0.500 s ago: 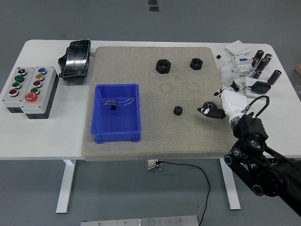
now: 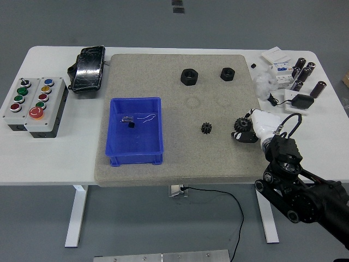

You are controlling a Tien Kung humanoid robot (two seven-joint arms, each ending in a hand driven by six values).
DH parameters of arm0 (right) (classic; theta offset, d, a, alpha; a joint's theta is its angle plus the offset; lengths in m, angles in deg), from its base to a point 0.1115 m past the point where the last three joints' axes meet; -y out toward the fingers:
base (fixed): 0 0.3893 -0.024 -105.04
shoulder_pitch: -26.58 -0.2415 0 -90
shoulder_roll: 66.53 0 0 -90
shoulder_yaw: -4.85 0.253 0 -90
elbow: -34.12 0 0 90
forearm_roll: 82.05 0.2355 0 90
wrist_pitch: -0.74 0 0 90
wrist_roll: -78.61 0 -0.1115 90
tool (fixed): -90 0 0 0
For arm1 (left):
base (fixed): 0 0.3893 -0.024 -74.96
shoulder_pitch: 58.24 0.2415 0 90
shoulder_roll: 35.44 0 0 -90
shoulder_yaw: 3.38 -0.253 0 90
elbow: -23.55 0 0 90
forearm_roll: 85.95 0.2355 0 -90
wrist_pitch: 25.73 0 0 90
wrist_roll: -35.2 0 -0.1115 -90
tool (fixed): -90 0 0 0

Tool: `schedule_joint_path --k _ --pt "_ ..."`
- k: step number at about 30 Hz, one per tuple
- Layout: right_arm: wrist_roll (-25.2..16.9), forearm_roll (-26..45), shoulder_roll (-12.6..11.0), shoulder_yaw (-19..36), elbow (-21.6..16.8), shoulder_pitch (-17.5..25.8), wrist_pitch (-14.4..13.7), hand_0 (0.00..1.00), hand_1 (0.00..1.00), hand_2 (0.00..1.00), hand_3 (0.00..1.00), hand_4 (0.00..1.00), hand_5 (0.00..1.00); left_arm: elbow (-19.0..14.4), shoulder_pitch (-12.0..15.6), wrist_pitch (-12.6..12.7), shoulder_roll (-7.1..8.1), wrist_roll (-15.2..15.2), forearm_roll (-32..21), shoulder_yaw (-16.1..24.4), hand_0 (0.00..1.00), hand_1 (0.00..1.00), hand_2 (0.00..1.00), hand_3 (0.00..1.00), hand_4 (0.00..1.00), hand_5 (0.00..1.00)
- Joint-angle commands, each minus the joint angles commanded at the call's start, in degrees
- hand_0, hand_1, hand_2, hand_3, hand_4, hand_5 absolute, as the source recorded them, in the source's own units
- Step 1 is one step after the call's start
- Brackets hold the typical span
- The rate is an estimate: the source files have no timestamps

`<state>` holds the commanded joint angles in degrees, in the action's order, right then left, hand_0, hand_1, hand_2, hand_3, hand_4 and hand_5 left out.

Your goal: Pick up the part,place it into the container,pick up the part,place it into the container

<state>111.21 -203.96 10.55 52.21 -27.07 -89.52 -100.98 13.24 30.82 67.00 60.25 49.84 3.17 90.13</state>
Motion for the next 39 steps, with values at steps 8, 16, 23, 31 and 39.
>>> schedule_joint_path --k 8,16,23,31,39 --pt "-1.34 0.65 0.35 -0.54 1.25 -0.10 -3.30 0.357 0.554 0.612 0.681 0.497 0.176 0.00 0.07 -0.05 -0.31 0.01 0.20 0.02 0.663 0.632 0.549 0.601 0.693 0.354" --pt "-2.58 1.32 0.43 -1.53 1.70 -0.09 -6.51 0.345 0.539 0.598 0.679 0.497 0.190 0.00 0.01 -0.06 -0.34 -0.11 0.14 -0.16 0.663 0.632 0.550 0.601 0.692 0.351" --pt "-2.89 1.54 0.28 -2.77 -0.45 -0.29 -8.58 0.334 0.530 0.586 0.674 0.512 0.218 0.00 0.04 -0.07 -0.42 -0.11 0.10 -0.24 0.663 0.631 0.549 0.601 0.692 0.351" --pt "-2.80 2.48 1.62 -8.63 -8.14 -3.79 -10.87 0.334 0.531 0.584 0.674 0.515 0.236 0.00 0.09 -0.07 -0.40 0.22 0.89 0.40 0.663 0.631 0.549 0.601 0.692 0.351" --pt "-2.63 3.56 4.78 -17.60 -13.38 -9.17 -11.33 0.430 0.556 0.621 0.677 0.552 0.284 0.00 0.00 -0.14 -0.40 0.35 1.35 0.55 0.663 0.632 0.549 0.601 0.692 0.353"
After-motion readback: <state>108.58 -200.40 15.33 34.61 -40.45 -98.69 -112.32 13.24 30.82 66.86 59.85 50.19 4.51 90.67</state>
